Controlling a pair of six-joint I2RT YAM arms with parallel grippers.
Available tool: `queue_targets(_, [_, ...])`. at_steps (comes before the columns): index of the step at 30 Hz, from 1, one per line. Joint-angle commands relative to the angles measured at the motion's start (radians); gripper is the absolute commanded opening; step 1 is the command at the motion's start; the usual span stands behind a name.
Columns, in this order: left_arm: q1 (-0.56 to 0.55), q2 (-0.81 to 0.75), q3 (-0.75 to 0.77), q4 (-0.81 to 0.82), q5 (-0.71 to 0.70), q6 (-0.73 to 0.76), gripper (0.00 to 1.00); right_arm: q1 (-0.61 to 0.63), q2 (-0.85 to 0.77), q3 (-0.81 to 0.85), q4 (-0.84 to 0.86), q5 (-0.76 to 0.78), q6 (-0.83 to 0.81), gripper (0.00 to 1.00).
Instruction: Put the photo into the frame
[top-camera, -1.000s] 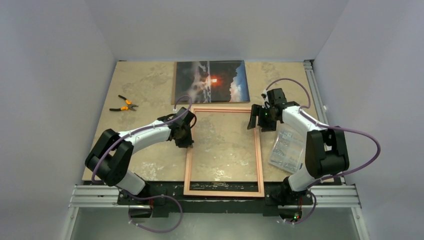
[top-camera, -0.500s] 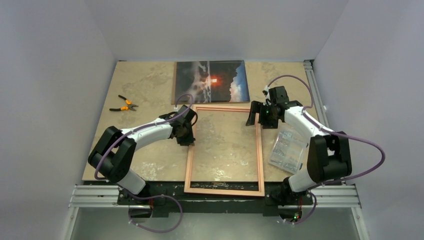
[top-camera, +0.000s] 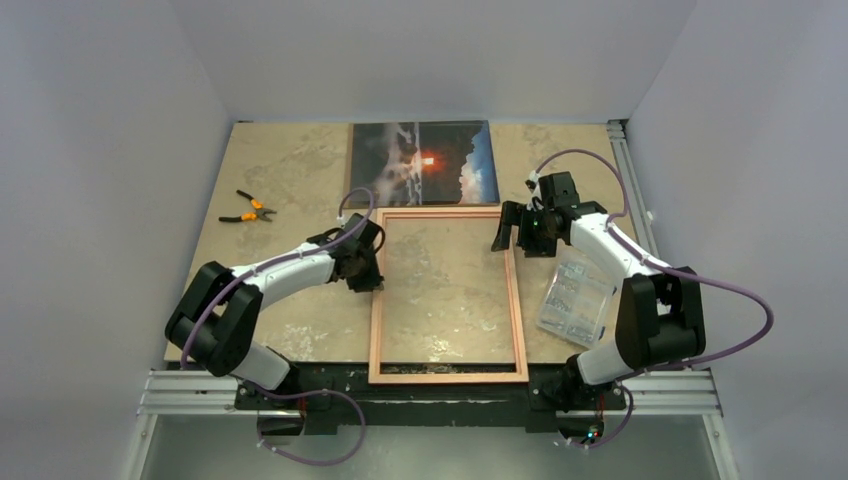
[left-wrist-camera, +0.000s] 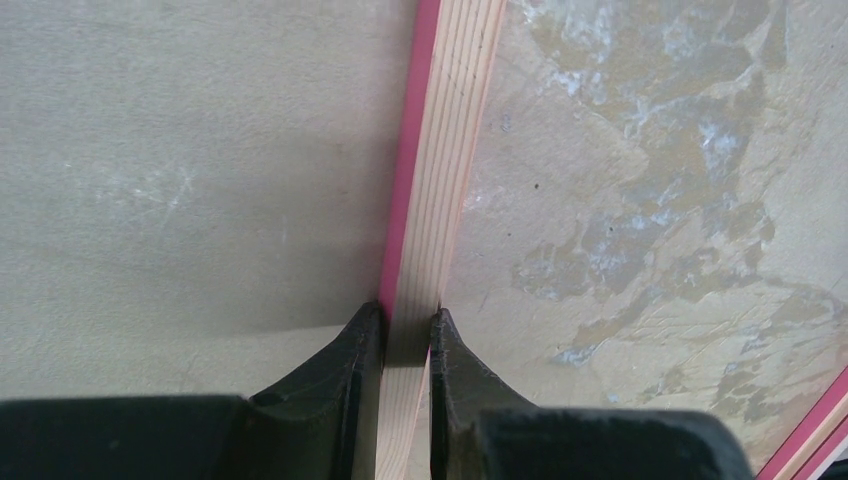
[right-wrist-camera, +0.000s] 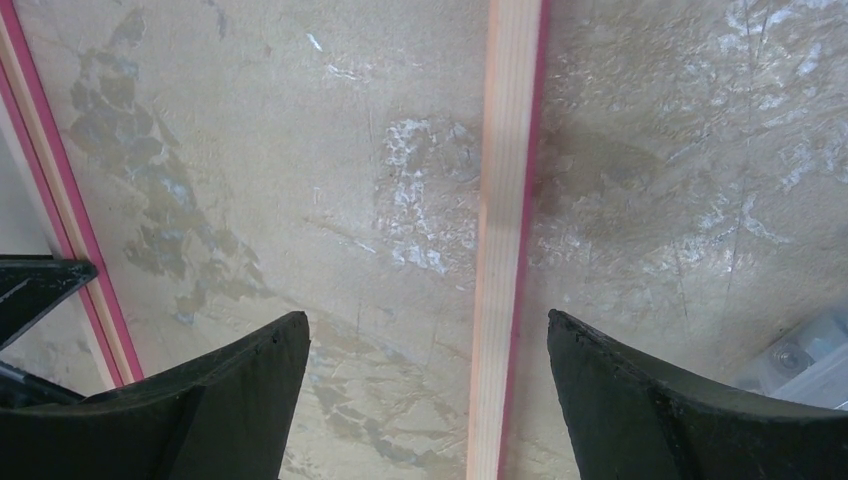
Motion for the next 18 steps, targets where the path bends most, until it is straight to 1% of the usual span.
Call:
queue_targets(1, [0.041,-0.004,-0.032,0.010,-0.008,-0.019,0.00,0.003,-0.044,0.037,-0.012,-0.014,0.003,0.87])
queue_targets(6, [0.045,0.016,-0.022,0.016,0.015,0.003,0.00,0.003,-0.048,0.034,-0.010,-0.016,0.004,0.87])
queue_targets(13, [0.044,0.026,-0.006,-0.004,-0.020,0.081,0.00,0.003,-0.045,0.044,-0.014,-0.011,0.003,0.87])
queue_targets(18, [0.045,0.078,0.056,-0.023,-0.035,0.137,0.00,0.003,-0.039,0.064,-0.025,-0.014,-0.004,0.87])
